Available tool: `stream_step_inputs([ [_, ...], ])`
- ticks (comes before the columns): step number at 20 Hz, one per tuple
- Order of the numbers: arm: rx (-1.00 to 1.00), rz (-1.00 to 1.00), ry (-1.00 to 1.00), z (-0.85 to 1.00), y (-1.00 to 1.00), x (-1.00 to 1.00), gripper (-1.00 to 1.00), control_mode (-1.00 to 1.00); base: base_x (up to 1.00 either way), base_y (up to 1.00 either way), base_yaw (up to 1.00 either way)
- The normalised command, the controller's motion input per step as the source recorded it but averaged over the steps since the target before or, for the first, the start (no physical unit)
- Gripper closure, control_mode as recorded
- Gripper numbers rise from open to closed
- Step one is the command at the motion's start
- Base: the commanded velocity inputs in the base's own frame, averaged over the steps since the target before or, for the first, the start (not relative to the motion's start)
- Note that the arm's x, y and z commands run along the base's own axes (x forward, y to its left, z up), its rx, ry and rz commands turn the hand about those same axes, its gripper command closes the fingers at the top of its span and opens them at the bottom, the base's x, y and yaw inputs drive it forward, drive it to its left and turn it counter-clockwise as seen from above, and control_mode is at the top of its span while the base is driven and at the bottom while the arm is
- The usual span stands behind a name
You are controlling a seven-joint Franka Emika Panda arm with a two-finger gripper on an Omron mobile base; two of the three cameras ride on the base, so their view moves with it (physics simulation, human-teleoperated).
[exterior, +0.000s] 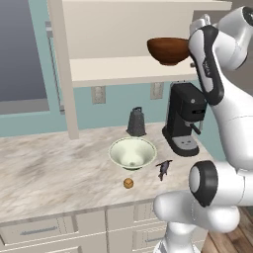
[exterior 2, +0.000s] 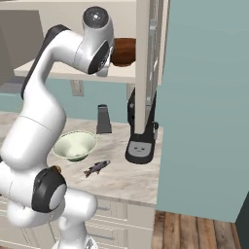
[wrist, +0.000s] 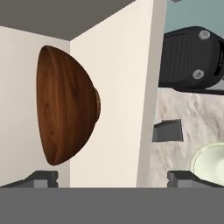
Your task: Pick both bowls and place them on the counter. Then place the fish in one bowl and place the cookie dough ball in the other bowl.
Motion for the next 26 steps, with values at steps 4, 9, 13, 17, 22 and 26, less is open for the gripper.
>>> stream_step_inputs([
  [4, 0.00, 0.01, 0.00, -0.09, -0.03, 0.40, -1.00, -1.00, 0.00, 0.00, 0.00],
  [9, 0.00, 0.02, 0.00, -0.17, -0.01, 0.36, -1.00, -1.00, 0.00, 0.00, 0.00],
  [13, 0.00, 0.03, 0.02, -0.14, 0.00, 0.44, -1.00, -1.00, 0.00, 0.00, 0.00],
  [17, 0.00, 0.04, 0.00, -0.06, 0.00, 0.40, -1.00, -1.00, 0.00, 0.00, 0.00],
  [22, 0.00, 0.05, 0.00, 0.00, -0.03, 0.29, -1.00, -1.00, 0.00, 0.00, 0.00],
  [26, 0.00, 0.03, 0.00, 0.01, -0.07, 0.22, -1.00, -1.00, 0.00, 0.00, 0.00],
])
